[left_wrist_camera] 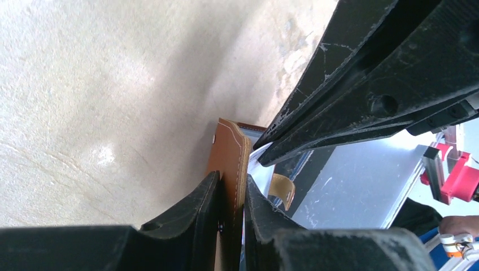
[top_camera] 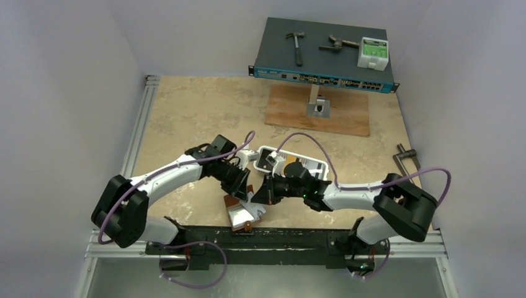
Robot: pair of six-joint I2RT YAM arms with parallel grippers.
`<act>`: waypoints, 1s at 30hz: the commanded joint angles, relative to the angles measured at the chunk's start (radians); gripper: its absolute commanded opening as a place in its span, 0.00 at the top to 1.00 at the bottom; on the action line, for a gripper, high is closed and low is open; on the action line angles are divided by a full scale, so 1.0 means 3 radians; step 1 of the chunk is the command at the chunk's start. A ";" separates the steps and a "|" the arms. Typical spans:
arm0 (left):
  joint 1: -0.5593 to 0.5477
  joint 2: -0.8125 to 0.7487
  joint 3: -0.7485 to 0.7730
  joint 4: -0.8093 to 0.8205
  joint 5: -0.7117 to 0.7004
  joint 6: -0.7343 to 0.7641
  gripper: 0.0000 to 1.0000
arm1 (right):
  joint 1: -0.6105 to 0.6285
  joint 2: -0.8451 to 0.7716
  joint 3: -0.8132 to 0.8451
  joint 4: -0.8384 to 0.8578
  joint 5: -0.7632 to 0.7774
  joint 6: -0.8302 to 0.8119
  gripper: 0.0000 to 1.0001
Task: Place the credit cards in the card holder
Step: Open the card holder at the center of the board.
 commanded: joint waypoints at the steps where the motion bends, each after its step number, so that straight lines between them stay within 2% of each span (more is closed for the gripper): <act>1: 0.0059 0.0015 0.0263 -0.0175 -0.0076 0.0045 1.00 | -0.0043 -0.0492 -0.0006 -0.0579 0.0341 -0.0165 1.00; 6: 0.0376 0.0026 0.0549 -0.0298 0.0090 -0.0273 1.00 | -0.0135 -0.1223 0.0121 -0.1239 0.0753 -0.0303 1.00; 9: 0.0422 -0.0061 0.0776 -0.0447 0.0033 -0.0359 1.00 | -0.0196 -0.1567 0.0248 -0.1610 0.0989 -0.0414 1.00; 16: 0.0425 -0.0293 0.0981 -0.0524 0.0037 -0.0390 1.00 | -0.0229 -0.1853 0.0561 -0.2156 0.1109 -0.0598 1.00; 21: 0.0485 -0.0474 0.1011 -0.0501 -0.0039 -0.0525 1.00 | -0.0229 -0.1924 0.0602 -0.2001 0.1029 -0.0438 1.00; 25: 0.0673 -0.0631 0.1027 -0.0348 0.0163 -0.0874 1.00 | -0.0232 -0.2058 0.0434 -0.1678 0.0649 -0.0188 1.00; 30: 0.1017 -0.0601 0.0930 -0.0025 0.0756 -0.1341 1.00 | -0.0230 -0.2337 0.0213 -0.1310 0.0266 -0.0056 1.00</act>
